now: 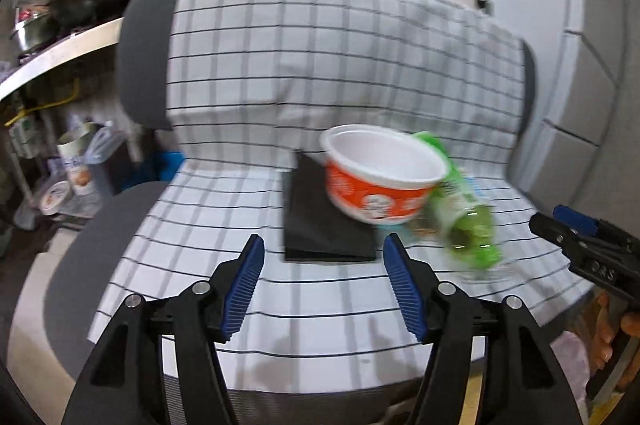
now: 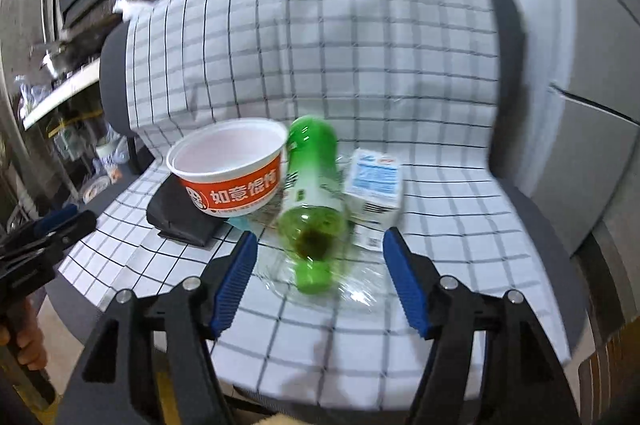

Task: Collect trash
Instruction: 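Move both tools back toward the trash on the chair, then grasp the green plastic bottle with the right tool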

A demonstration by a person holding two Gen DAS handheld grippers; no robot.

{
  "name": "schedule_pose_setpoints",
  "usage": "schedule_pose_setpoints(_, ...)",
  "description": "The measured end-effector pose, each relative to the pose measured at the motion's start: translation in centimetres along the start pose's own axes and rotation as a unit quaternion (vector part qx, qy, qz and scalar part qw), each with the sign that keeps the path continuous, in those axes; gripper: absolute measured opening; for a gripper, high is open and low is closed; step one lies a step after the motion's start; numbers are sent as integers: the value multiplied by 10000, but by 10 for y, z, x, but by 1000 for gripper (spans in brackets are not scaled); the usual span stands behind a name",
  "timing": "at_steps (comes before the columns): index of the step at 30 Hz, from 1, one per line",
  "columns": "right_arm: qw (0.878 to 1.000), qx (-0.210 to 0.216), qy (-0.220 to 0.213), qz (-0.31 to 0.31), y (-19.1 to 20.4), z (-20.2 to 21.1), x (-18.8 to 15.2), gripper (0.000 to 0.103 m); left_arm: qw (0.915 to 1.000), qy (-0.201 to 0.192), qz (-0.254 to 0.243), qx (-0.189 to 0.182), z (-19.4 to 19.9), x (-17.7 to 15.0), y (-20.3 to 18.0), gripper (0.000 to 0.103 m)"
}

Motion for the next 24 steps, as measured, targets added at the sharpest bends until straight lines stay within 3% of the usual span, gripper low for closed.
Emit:
schedule_pose_setpoints(12,9957,-302,741,466,12,-111,21,65,9989,273,372,106,-23,-7,36,64)
schedule_pose_setpoints(19,9936,-331,817,708,15,-131,25,65,9985,370,407,53,-27,-12,32,64)
schedule_pose_setpoints(24,9973,-298,561,368,11,-113,29,62,9986,365,387,39,-24,-11,26,64)
Point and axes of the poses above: each gripper's, at about its wrist camera, not at the fingertips, and z roughly against the way its jaws point, y to its left, x to its top, the point moved 8 cm from there along -z, roughly the way its jaws point, and after that the axes turned 4 degrees about -x, right-handed, at the moved point
